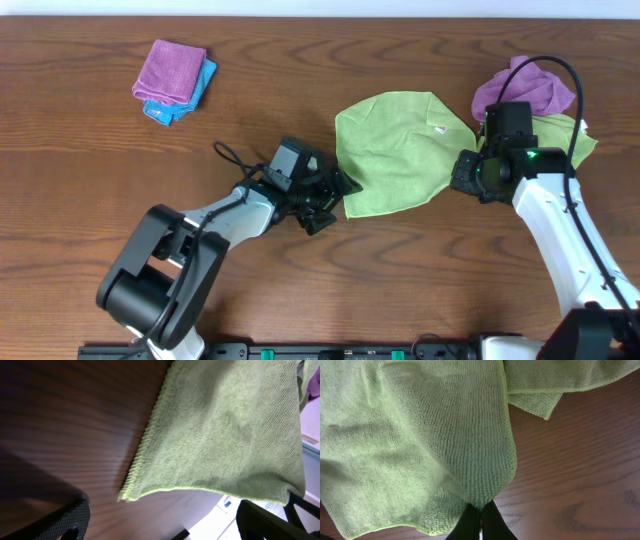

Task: Fold the cloth
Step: 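Grasp the left corner with the left gripper and pull it leftward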

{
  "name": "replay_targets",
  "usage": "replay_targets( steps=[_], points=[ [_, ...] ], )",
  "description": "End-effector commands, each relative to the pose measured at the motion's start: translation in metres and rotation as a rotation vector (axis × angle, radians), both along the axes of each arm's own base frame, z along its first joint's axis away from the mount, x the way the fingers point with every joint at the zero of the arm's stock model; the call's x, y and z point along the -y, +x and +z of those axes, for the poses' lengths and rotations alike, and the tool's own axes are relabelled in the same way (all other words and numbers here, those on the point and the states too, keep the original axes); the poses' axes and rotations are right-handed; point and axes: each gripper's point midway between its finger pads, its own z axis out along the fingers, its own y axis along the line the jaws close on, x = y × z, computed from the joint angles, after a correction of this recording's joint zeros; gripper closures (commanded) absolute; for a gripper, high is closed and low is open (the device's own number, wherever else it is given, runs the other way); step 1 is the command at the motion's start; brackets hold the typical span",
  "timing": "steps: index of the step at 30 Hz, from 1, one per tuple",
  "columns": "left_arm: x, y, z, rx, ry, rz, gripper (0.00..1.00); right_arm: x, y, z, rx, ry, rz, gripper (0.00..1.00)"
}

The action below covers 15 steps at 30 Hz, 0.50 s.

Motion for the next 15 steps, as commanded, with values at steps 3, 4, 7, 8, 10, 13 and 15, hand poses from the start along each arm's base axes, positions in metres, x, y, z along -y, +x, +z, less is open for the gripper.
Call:
replay_targets(
  steps=[3,4,7,8,10,13,15],
  points=[
    [0.013,-0.006,-0.013,-0.044,0.000,-0.004,0.05,0.004,0.005,0.007,0.024,-0.016,0.002,0.99],
    [0.015,-0.007,-0.014,-0.047,-0.001,-0.004,0.05,0.004,0.005,0.007,0.024,-0.016,0.002,0.99],
    [0.016,-0.007,-0.016,-0.037,0.017,0.000,0.01,0.004,0.005,0.007,0.024,-0.016,0.002,0.99],
    [0.016,-0.007,-0.017,-0.034,0.022,0.003,0.06,0.004,0.005,0.007,0.024,-0.016,0.002,0.99],
    [0.014,-0.005,-0.020,-0.021,0.043,0.016,0.12,0.003,0.005,0.007,0.024,-0.016,0.003,0.99],
    [0.010,0.000,-0.025,-0.006,0.075,0.039,0.13,0.001,0.005,0.007,0.024,-0.005,0.006,0.99],
    [0.009,0.000,-0.030,-0.005,0.087,0.039,0.14,0.001,0.005,0.007,0.024,-0.001,0.008,0.99]
  ],
)
